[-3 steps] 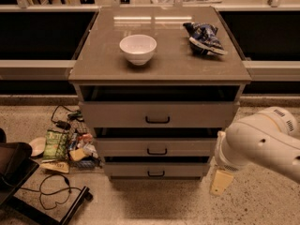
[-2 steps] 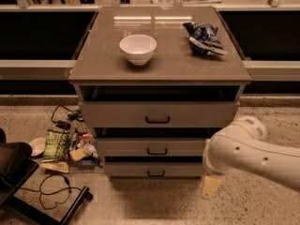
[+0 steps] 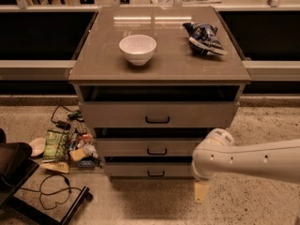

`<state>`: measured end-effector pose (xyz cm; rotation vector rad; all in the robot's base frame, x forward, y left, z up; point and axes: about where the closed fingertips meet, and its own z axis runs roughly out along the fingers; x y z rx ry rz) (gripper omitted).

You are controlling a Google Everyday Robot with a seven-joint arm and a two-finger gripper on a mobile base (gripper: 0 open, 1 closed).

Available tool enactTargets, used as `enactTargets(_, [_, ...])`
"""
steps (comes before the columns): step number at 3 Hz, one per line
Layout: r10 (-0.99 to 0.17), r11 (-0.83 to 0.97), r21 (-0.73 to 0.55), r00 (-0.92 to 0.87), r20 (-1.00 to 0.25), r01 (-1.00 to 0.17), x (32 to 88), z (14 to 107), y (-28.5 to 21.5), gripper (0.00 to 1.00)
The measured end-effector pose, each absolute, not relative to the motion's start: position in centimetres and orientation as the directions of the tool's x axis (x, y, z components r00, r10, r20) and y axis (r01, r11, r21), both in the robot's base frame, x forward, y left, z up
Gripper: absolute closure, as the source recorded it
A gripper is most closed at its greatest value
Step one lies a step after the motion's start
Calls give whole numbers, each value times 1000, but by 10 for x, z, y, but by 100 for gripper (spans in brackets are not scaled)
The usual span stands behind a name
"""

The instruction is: Open bottom drawer

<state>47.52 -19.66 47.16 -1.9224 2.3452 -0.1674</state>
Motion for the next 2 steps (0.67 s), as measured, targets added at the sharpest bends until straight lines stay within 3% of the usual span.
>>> enactTargets(2, [-985, 170, -98, -168, -30, -980, 486, 387, -181, 0])
